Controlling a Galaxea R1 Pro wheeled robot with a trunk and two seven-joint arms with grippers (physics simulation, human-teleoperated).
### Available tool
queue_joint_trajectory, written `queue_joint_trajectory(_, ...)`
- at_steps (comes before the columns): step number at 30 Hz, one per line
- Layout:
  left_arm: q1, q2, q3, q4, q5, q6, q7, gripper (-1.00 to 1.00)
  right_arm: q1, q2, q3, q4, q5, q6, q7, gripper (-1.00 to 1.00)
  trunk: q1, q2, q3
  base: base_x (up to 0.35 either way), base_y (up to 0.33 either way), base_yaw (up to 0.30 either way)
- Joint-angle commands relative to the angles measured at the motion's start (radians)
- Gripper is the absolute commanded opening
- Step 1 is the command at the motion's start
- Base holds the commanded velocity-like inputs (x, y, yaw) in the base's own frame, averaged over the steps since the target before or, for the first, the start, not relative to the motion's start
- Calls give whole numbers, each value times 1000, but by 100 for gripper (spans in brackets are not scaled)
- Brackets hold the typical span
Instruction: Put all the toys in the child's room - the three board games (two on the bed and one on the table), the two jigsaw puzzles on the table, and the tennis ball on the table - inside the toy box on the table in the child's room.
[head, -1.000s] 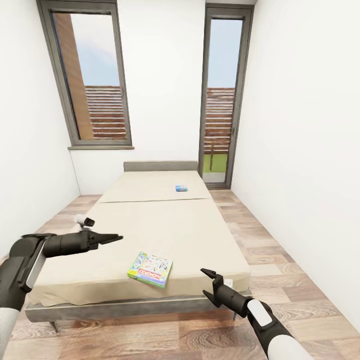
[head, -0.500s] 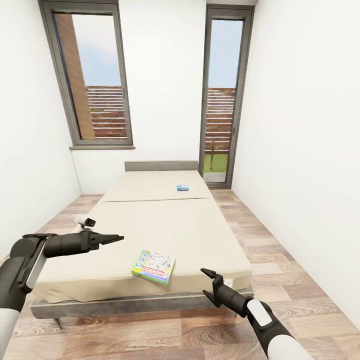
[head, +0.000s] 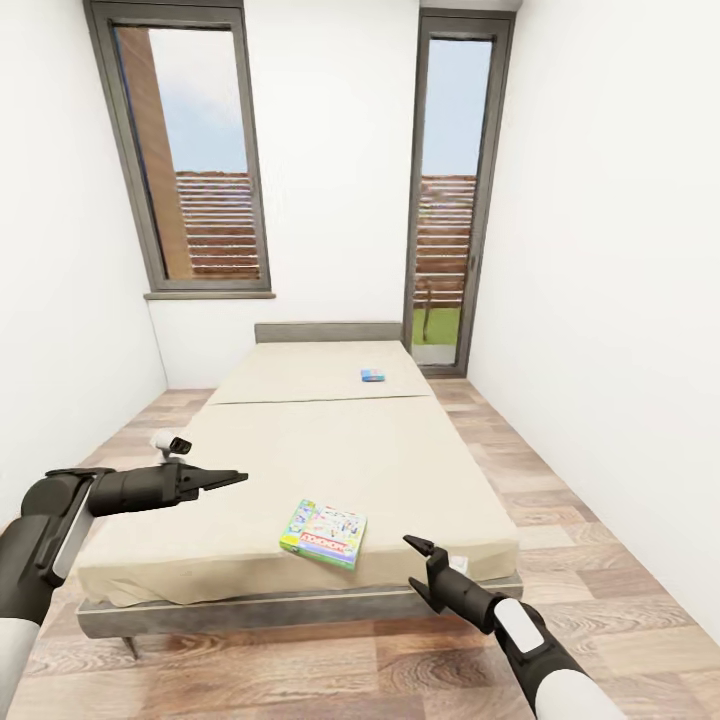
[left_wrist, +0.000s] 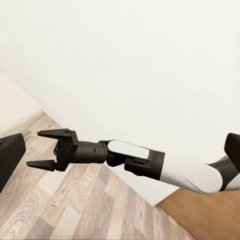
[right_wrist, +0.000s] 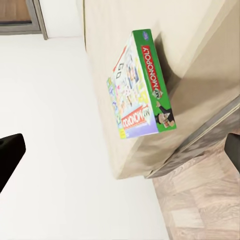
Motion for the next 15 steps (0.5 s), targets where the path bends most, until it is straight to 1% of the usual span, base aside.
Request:
queue_joint_trajectory(1,0,0,0,0,0,11,-4,100,-1,2,-7,-1,0,4,-1,100,0,0,-1,0,45,0)
queue_joint_trajectory(8,0,0,-2,0,0,11,-4,100,-1,1,-7,-1,-1,3,0,100,0,0,-1,0,21,0)
queue_joint_trajectory(15,0,0,-2,0,-1,10,-4,100,-1,2,-6,-1,-1,1,0,100,0,0,-1,0,130,0)
